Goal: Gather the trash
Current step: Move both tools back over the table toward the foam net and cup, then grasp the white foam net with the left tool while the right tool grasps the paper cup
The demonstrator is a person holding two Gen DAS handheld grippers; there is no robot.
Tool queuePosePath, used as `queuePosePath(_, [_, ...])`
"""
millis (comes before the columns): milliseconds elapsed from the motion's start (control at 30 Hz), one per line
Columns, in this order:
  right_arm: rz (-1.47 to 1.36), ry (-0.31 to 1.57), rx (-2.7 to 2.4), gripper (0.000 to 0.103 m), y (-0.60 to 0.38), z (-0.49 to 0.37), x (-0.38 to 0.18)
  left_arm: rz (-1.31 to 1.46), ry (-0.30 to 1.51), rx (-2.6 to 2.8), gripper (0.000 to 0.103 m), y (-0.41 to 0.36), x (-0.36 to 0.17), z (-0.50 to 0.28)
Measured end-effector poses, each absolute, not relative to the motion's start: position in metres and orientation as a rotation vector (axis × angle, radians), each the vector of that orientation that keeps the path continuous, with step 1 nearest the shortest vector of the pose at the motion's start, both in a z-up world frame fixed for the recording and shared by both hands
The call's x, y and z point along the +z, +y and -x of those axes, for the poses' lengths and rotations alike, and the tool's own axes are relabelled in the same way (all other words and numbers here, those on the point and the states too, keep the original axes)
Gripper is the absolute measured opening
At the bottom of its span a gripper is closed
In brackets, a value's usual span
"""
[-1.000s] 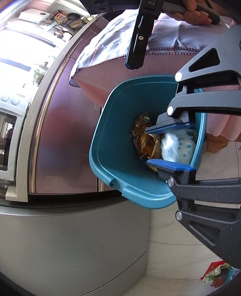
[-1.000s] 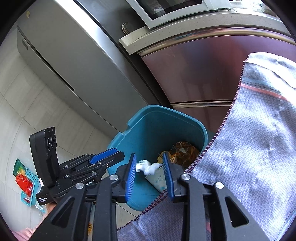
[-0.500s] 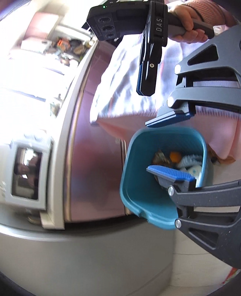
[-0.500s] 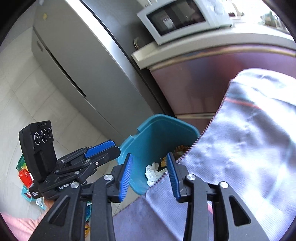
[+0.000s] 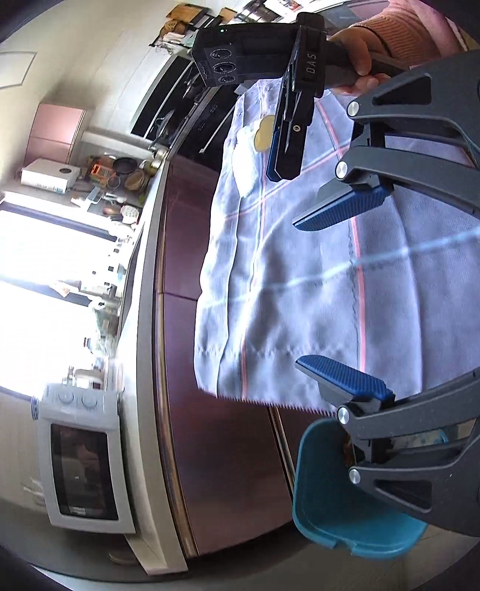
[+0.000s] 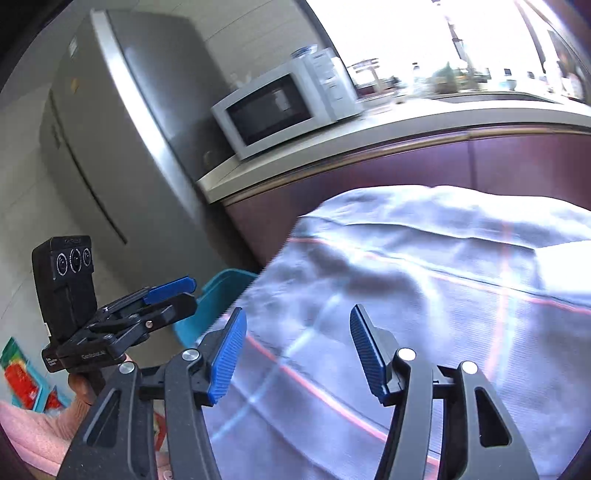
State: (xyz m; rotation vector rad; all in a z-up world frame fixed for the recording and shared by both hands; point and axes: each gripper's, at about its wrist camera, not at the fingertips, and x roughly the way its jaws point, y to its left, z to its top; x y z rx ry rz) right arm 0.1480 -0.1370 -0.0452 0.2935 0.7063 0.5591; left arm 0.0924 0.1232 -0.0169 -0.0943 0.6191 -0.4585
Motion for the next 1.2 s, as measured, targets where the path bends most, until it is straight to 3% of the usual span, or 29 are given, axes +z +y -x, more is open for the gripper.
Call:
queuePosePath(500, [-0.533,0.662,0.235,0.057,-0.292,-0.13,-0.079,-0.041,0.712,-0.645,0.067,-0.037,-0.028,-0.151])
queuePosePath(1200, [-0.816,0.591,0.112,0.057,-0.363,-0.138,-0.11,-0.121,0.837,-0.715,0.063,-0.153,-0.055,-0.209])
